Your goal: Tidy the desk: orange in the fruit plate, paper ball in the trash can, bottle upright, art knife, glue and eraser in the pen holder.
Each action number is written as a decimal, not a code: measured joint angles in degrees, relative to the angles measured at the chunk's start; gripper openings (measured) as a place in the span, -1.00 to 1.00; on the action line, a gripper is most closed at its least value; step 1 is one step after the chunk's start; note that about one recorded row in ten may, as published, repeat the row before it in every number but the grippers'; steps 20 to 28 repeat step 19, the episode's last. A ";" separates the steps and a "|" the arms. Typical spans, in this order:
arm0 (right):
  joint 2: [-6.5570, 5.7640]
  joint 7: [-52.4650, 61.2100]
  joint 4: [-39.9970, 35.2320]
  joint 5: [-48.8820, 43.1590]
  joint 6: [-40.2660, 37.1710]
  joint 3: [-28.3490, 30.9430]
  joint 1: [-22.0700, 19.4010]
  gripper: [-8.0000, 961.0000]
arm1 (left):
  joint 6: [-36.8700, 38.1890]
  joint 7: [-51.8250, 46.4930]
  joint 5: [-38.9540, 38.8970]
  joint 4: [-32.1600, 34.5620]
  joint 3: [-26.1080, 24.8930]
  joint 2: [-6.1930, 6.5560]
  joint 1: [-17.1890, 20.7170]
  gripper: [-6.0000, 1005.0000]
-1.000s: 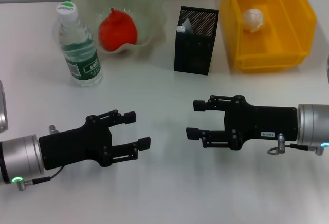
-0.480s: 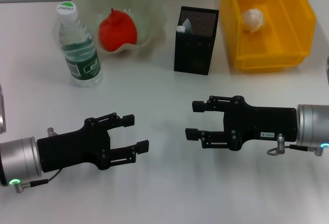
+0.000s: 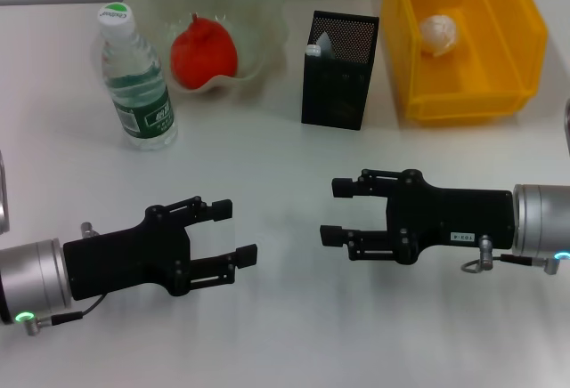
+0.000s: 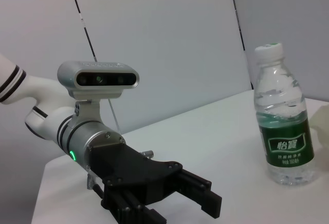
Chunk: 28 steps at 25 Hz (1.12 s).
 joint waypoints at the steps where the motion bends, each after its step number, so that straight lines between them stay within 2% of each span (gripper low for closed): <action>1: 0.00 0.00 0.00 0.00 0.00 0.00 0.00 0.51 | 0.00 0.00 0.00 0.00 0.00 0.00 0.00 0.58; 28: 0.00 0.02 0.24 -0.13 0.25 0.00 -0.04 0.51 | 0.35 -0.14 0.00 0.18 -0.62 -0.09 0.16 0.58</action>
